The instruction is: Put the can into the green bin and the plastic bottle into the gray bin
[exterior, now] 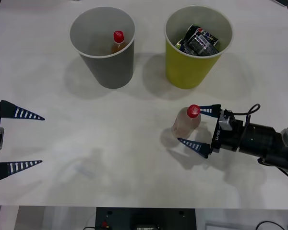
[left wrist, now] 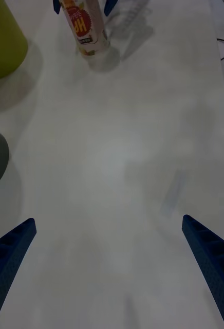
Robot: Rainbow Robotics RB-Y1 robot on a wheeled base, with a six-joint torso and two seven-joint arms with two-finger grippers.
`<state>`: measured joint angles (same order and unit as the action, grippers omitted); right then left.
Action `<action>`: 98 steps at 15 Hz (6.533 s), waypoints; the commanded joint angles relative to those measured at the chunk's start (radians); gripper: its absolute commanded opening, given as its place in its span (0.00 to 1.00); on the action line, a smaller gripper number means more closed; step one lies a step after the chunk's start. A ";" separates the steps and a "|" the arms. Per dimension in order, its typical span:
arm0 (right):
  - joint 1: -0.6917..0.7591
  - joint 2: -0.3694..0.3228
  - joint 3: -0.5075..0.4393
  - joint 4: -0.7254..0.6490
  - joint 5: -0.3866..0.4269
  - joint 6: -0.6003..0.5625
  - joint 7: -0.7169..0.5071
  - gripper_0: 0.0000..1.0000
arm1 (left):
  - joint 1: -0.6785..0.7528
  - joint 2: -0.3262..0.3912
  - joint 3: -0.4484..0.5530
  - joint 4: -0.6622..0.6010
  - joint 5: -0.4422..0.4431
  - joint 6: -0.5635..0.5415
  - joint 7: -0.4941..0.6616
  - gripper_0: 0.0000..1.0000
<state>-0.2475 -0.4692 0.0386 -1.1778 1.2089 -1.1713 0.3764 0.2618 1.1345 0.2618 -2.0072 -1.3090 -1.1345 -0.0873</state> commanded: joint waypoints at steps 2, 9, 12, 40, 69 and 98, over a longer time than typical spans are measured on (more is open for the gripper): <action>-0.004 0.011 0.024 0.000 0.000 0.022 0.006 1.00 | 0.000 0.000 0.000 0.000 0.000 0.000 0.000 0.98; -0.004 0.011 0.029 0.000 0.000 0.022 0.024 0.00 | 0.000 0.000 0.000 0.000 0.000 0.000 0.000 0.98; -0.004 0.011 0.029 0.000 0.000 0.022 0.022 0.00 | 0.000 0.000 0.000 0.000 0.000 0.000 0.000 0.98; -0.052 -0.511 0.205 -0.970 0.459 0.223 -1.542 0.00 | 0.000 0.000 0.000 0.000 0.000 0.000 0.000 0.98; -1.477 -0.135 0.998 0.207 0.133 0.104 -1.688 0.00 | 0.000 0.000 0.000 0.000 0.000 0.000 0.000 0.98; -1.478 -0.287 1.037 0.150 -0.035 0.078 -1.548 1.00 | 0.000 0.000 0.000 0.000 0.000 0.000 0.000 0.98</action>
<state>-1.7334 -0.7341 1.0754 -1.0089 1.1881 -1.0906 -1.1830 0.2618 1.1345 0.2618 -2.0072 -1.3090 -1.1345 -0.0873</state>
